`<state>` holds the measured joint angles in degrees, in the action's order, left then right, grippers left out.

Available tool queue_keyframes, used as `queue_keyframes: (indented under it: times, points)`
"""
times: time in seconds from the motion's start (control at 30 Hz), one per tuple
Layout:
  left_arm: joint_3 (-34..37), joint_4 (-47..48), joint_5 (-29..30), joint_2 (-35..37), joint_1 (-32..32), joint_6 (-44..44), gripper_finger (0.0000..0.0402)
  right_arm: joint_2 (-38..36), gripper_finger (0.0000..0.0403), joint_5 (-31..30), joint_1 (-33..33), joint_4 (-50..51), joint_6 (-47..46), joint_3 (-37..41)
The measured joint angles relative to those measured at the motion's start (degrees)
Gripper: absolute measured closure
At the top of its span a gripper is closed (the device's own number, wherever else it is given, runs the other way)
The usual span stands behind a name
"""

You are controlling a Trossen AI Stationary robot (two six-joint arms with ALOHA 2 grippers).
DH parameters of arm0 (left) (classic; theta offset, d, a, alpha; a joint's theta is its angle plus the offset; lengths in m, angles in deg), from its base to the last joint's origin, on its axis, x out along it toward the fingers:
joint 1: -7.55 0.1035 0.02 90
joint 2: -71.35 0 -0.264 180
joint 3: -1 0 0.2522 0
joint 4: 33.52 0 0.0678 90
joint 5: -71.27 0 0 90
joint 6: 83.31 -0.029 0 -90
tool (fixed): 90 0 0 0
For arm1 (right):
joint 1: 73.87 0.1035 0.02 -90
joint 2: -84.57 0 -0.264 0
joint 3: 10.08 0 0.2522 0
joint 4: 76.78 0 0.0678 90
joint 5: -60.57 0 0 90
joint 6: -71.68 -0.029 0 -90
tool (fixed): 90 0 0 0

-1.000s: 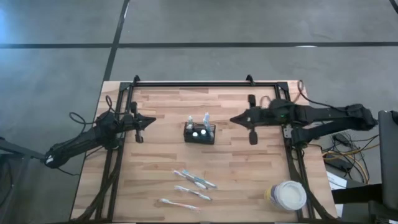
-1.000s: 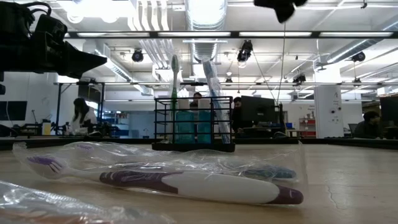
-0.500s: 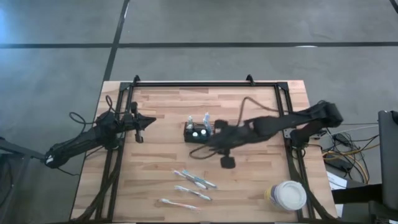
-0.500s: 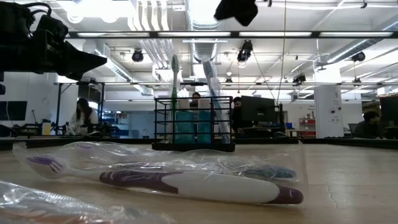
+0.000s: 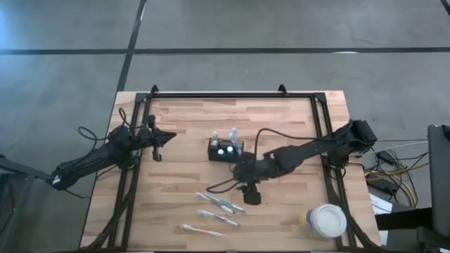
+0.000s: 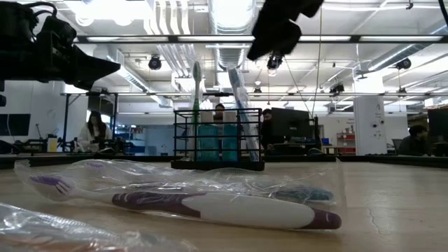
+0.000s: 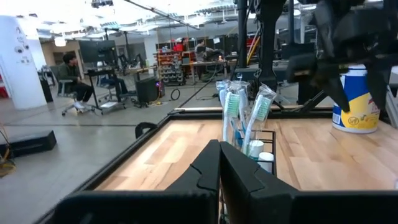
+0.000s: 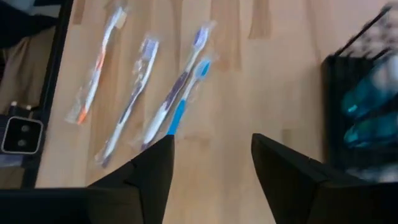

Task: Pick & Place toothbrushing station
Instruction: Put the blue toothbrush into the wire organizer

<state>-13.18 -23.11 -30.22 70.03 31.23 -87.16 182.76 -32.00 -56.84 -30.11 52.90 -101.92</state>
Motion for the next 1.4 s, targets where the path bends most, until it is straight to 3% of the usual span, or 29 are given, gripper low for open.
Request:
queue_keyframes:
  times: [0.4,0.83,1.4]
  points:
    - [-0.09,0.16,0.08,-0.14,0.02,5.75,0.0392,6.11,0.0188,-3.76,5.96,-4.84,-13.37,4.97]
    - [-0.12,0.05,0.0,-0.46,0.02,7.05,0.0392,21.66,0.0188,-5.2,8.92,-3.92,-15.83,-6.69]
    - [-0.14,0.02,-0.65,-0.76,0.02,7.03,0.0392,22.96,0.0188,-5.14,8.86,-1.65,-16.22,-5.78]
